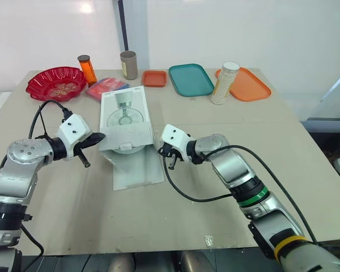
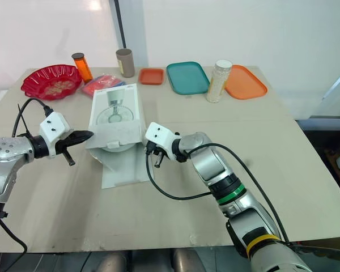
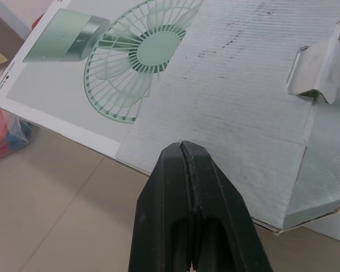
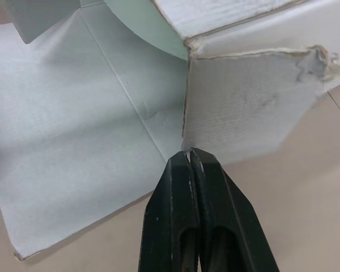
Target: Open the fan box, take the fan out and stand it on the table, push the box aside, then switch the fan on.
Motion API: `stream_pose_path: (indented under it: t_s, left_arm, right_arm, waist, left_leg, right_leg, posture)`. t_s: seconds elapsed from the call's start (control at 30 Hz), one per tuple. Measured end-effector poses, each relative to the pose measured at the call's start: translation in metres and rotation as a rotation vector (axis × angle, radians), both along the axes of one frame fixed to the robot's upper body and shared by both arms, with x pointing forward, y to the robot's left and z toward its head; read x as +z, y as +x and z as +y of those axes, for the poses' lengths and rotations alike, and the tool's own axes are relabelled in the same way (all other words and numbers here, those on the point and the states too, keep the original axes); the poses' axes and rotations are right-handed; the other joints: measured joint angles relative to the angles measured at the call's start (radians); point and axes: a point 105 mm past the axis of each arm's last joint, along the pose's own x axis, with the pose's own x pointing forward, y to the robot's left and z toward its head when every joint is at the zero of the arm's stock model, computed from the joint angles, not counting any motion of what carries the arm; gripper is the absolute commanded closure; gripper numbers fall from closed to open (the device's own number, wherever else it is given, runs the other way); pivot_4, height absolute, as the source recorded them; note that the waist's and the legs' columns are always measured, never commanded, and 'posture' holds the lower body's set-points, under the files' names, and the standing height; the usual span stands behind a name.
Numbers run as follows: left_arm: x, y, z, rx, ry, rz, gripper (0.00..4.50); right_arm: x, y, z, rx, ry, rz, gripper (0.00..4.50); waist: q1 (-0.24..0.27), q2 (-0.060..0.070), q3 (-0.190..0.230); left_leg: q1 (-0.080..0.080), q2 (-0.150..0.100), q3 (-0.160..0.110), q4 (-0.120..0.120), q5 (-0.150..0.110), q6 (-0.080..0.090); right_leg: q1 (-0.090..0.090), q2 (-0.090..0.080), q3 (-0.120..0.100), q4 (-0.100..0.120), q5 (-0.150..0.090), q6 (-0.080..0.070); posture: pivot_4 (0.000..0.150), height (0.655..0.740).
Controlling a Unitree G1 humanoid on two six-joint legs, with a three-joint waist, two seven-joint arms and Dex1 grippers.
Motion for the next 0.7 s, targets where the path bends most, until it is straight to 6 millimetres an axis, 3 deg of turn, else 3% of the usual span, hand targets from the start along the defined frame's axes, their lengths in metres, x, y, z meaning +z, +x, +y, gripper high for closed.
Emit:
stream_pose_path:
  t_s: [0.3, 0.53, 0.7]
  left_arm:
    - [0.005, 0.016, -0.011, -0.009, -0.023, -0.026, 4.5]
    - [0.006, 0.017, -0.013, -0.019, -0.01, -0.025, 4.5]
    - [0.007, 0.015, -0.011, -0.026, -0.001, -0.023, 4.5]
  right_arm:
    - [-0.002, 0.001, 0.004, -0.007, 0.012, 0.002, 4.46]
    - [-0.001, 0.001, 0.003, 0.005, 0.015, 0.002, 4.46]
    - [0.007, -0.011, -0.006, 0.096, 0.051, 0.026, 4.46]
  waist:
    - [0.0, 0.0, 0.0]
    - [0.0, 0.0, 0.0]
    - [0.001, 0.0, 0.0]
  left_leg:
    - [-0.002, 0.0, 0.0, 0.0, 0.0, 0.0]
    - [-0.002, 0.0, 0.0, 0.0, 0.0, 0.0]
    - [-0.003, 0.0, 0.0, 0.0, 0.0, 0.0]
  right_leg:
    - [-0.001, 0.0, 0.0, 0.0, 0.0, 0.0]
    - [-0.001, 0.0, 0.0, 0.0, 0.0, 0.0]
    - [-0.001, 0.0, -0.001, -0.001, 0.0, 0.0]
  posture:
    - [0.15, 0.74]
    - [0.15, 0.74]
    - [0.15, 0.74]
